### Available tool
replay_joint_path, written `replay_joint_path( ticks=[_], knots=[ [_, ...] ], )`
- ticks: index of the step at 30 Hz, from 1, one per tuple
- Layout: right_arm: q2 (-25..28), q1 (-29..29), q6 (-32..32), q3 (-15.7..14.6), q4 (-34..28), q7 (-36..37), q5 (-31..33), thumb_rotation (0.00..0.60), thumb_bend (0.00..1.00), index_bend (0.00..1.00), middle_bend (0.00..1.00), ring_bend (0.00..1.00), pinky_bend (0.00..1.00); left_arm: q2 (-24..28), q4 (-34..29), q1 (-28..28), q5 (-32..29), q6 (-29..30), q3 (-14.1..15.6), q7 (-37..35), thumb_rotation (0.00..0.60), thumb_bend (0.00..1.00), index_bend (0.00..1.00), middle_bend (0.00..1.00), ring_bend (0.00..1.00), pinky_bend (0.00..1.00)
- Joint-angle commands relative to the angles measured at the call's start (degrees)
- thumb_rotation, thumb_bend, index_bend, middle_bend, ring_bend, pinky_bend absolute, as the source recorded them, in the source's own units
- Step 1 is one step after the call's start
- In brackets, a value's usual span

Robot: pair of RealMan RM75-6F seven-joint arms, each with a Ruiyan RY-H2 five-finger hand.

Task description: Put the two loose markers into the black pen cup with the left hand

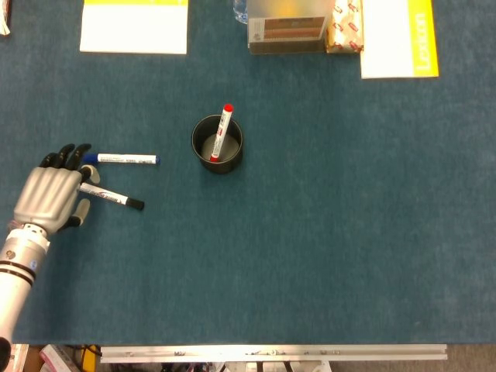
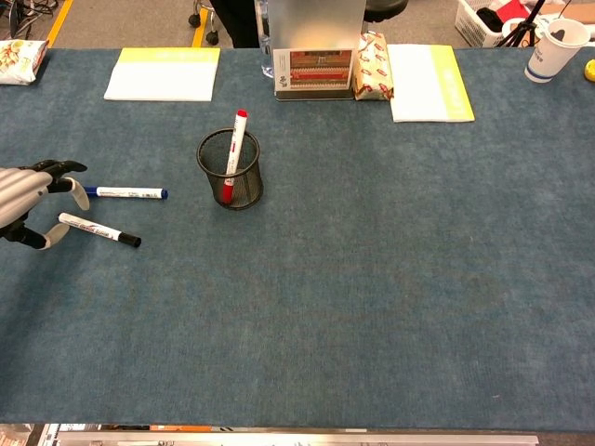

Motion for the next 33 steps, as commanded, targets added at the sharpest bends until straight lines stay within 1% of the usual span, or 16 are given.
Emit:
replay_joint_path(
  ticks=[1, 5, 10, 13, 18, 20, 22, 30, 33],
  knots=[
    [0.11, -0.06, 0.16, 0.03, -0.11, 0.12, -0.04, 0.6, 0.11, 0.48, 0.39, 0.42, 0.44, -0.69, 0.61, -0.54, -0.15, -0.4, 0.14, 0.22, 0.6, 0.44, 0.33, 0.06, 0.03, 0.14],
    [0.14, -0.07, 0.16, -0.02, -0.18, 0.13, -0.16, 0.6, 0.12, 0.48, 0.39, 0.42, 0.44, -1.5, 1.49, -1.35, -0.23, -0.97, 0.14, -0.01, 0.6, 0.44, 0.33, 0.06, 0.02, 0.14],
    [0.08, -0.02, -0.07, -0.08, -0.16, -0.06, -0.07, 0.6, 0.12, 0.48, 0.39, 0.42, 0.44, -2.14, 1.75, -1.75, -0.17, -0.16, 0.31, 0.82, 0.6, 0.43, 0.32, 0.06, 0.02, 0.08],
    [0.08, 0.0, -0.13, -0.07, -0.16, -0.1, -0.01, 0.6, 0.12, 0.48, 0.39, 0.42, 0.44, -2.21, 1.48, -1.74, -0.36, 0.42, 0.42, 1.04, 0.6, 0.37, 0.32, 0.06, 0.02, 0.07],
    [0.08, 0.02, -0.2, -0.03, -0.15, -0.12, 0.1, 0.6, 0.12, 0.48, 0.39, 0.42, 0.44, -2.2, 1.56, -1.91, -0.93, 0.67, 0.52, 1.02, 0.6, 0.19, 0.32, 0.06, 0.02, 0.07],
    [0.08, 0.03, -0.24, -0.03, -0.15, -0.13, 0.13, 0.6, 0.12, 0.48, 0.39, 0.42, 0.44, -2.16, 1.58, -2.05, -1.17, 0.61, 0.49, 0.94, 0.6, 0.16, 0.32, 0.06, 0.02, 0.07],
    [0.08, 0.04, -0.28, -0.04, -0.16, -0.14, 0.14, 0.6, 0.11, 0.48, 0.39, 0.42, 0.44, -1.95, 1.49, -2.36, -1.71, 0.21, 0.57, 1.4, 0.6, 0.15, 0.32, 0.06, 0.02, 0.07],
    [0.05, 0.1, -0.51, -0.09, -0.12, -0.24, 0.24, 0.6, 0.11, 0.48, 0.39, 0.42, 0.44, -0.91, -0.28, -5.33, -7.67, -2.87, 0.33, 7.06, 0.6, 0.15, 0.36, 0.05, 0.02, 0.07],
    [0.03, 0.16, -0.73, -0.14, -0.11, -0.33, 0.32, 0.6, 0.12, 0.48, 0.39, 0.42, 0.44, -1.16, -0.17, -6.4, -9.55, -3.77, 0.23, 8.16, 0.6, 0.15, 0.38, 0.05, 0.02, 0.07]
  ],
)
